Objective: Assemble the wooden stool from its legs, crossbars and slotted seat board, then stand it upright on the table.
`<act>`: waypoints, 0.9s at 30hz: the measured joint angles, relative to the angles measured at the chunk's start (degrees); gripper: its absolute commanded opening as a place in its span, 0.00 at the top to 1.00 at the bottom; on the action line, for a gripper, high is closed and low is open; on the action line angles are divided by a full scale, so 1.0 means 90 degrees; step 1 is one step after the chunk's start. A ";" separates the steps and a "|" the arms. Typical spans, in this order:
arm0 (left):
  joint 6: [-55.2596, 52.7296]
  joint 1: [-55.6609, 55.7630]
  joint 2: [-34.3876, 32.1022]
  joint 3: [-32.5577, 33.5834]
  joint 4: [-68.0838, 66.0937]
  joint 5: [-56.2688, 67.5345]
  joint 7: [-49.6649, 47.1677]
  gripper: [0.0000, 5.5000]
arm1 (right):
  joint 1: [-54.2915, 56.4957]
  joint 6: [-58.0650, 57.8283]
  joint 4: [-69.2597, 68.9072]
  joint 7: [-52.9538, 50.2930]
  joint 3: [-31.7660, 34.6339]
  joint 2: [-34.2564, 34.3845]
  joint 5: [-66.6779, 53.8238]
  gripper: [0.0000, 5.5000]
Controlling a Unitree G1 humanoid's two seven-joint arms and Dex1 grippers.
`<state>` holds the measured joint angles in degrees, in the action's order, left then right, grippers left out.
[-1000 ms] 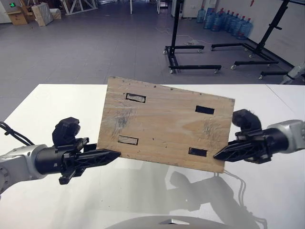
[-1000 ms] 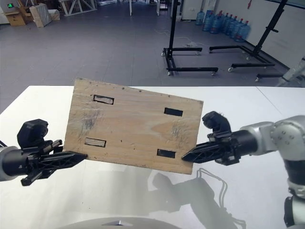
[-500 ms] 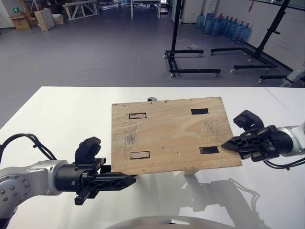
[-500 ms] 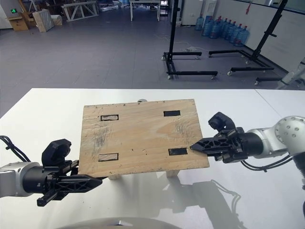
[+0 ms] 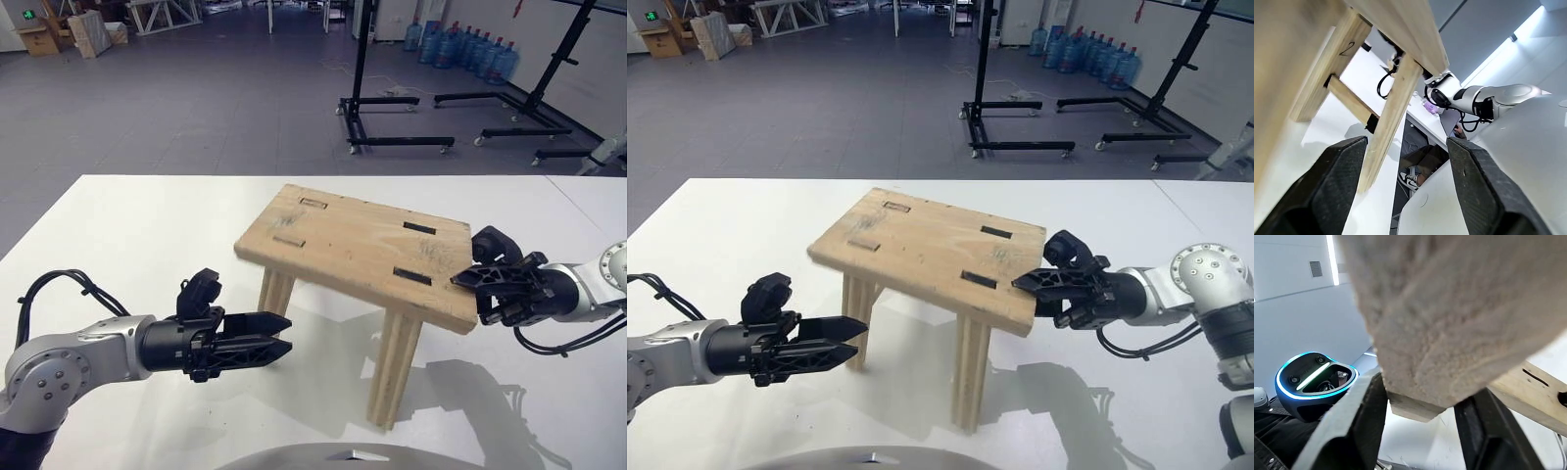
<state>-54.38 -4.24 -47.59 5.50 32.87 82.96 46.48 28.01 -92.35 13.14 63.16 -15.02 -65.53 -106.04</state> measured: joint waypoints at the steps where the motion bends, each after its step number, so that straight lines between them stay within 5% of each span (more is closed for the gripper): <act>1: 0.0016 0.0000 0.0042 0.0000 0.0008 -0.0009 -0.0006 0.46 | 0.0090 0.0000 0.0130 -0.0102 -0.0068 0.0004 -0.0009 0.68; 13: 0.0426 -0.0570 0.0592 0.0098 0.0343 -0.0402 -0.0245 0.46 | 0.0050 0.0007 0.0277 -0.0522 0.0561 0.0038 0.0471 0.68; 24: 0.1088 -0.0813 0.1350 -0.0157 0.0256 -0.1344 -0.0294 0.46 | -0.1372 0.0492 -0.0410 -0.1009 0.1660 -0.0137 -0.0451 0.34; 27: 0.1159 -0.0830 0.1460 -0.0194 0.0211 -0.1518 -0.0245 0.46 | -0.2222 0.0800 -0.0670 -0.1211 0.2221 -0.0126 -0.0438 0.34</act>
<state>-43.95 -11.71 -34.45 3.75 34.77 69.30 44.27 8.01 -85.15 7.11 52.27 4.97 -66.67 -109.98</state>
